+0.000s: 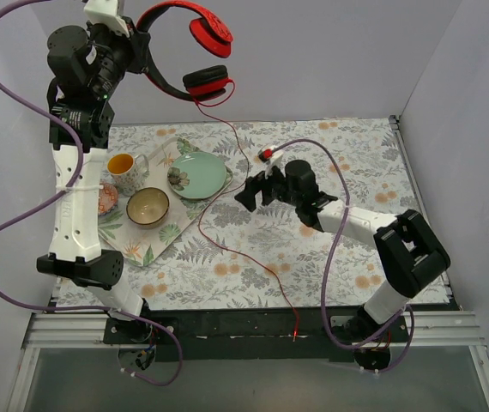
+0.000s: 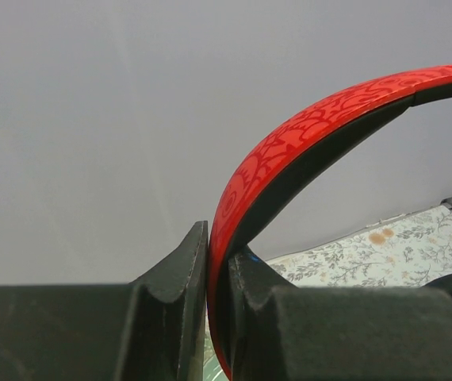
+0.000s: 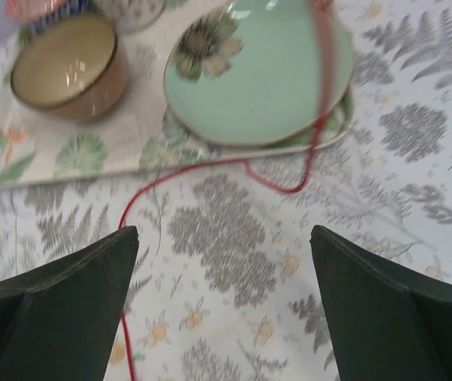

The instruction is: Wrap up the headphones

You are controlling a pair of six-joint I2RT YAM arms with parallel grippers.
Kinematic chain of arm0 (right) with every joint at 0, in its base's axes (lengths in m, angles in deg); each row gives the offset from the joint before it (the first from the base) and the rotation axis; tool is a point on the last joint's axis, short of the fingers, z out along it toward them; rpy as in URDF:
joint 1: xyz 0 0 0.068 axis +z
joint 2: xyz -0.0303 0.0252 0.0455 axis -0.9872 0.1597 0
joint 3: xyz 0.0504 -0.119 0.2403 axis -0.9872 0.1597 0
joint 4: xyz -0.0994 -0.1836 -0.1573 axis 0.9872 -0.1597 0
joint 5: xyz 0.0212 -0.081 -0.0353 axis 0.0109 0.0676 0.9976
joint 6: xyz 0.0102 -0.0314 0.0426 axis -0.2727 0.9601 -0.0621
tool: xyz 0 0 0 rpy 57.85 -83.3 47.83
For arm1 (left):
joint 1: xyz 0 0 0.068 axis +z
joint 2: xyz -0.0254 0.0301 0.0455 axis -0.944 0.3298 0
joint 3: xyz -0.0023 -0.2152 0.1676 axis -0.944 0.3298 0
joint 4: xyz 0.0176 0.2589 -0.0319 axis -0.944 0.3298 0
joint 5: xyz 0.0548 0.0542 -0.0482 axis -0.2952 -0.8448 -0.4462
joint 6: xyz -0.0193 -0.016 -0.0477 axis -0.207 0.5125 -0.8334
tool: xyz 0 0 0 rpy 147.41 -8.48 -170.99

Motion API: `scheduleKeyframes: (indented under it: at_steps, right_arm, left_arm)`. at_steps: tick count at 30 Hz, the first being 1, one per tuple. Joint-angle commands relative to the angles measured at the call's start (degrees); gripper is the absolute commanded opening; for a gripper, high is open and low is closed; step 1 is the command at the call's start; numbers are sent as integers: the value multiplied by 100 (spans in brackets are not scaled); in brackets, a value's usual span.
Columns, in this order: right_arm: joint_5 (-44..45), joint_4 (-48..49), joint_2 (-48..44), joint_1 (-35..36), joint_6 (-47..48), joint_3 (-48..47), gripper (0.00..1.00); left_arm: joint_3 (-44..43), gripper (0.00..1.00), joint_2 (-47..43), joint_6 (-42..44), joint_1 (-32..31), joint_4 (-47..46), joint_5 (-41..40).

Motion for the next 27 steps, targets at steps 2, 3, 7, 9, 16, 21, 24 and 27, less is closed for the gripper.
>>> scheduleKeyframes:
  at_steps: [2, 3, 7, 9, 16, 21, 24, 27]
  right_arm:
    - [-73, 2412, 778, -284, -1682, -272, 94]
    - [-38, 2457, 901, -249, -1744, -386, 93]
    - [357, 2782, 1411, -231, -2052, -756, 91]
    - [402, 3001, 1517, -222, -2105, -809, 89]
    - [332, 2967, 2158, -55, -2035, -1468, 84]
    - [341, 2984, 2545, 120, -2070, -1881, 80]
    - [262, 3055, 2748, 199, -2193, -2039, 79]
    - [279, 2976, 2906, 305, -2246, -2241, 77]
  left_arm:
    - [-597, 0, -209, -204, -8, -295, -119]
    - [-694, 0, -182, -213, 1, -295, -145]
    - [-1291, 0, 28, -257, -8, -400, -286]
    - [-1616, 0, 125, -239, -8, -435, -400]
    - [-2013, 0, 275, -248, -8, -514, -585]
    - [-1996, 0, 293, -283, -8, -488, -603]
    - [-1952, 0, 284, -283, -8, -479, -585]
    - [-1934, 0, 293, -301, 1, -479, -594]
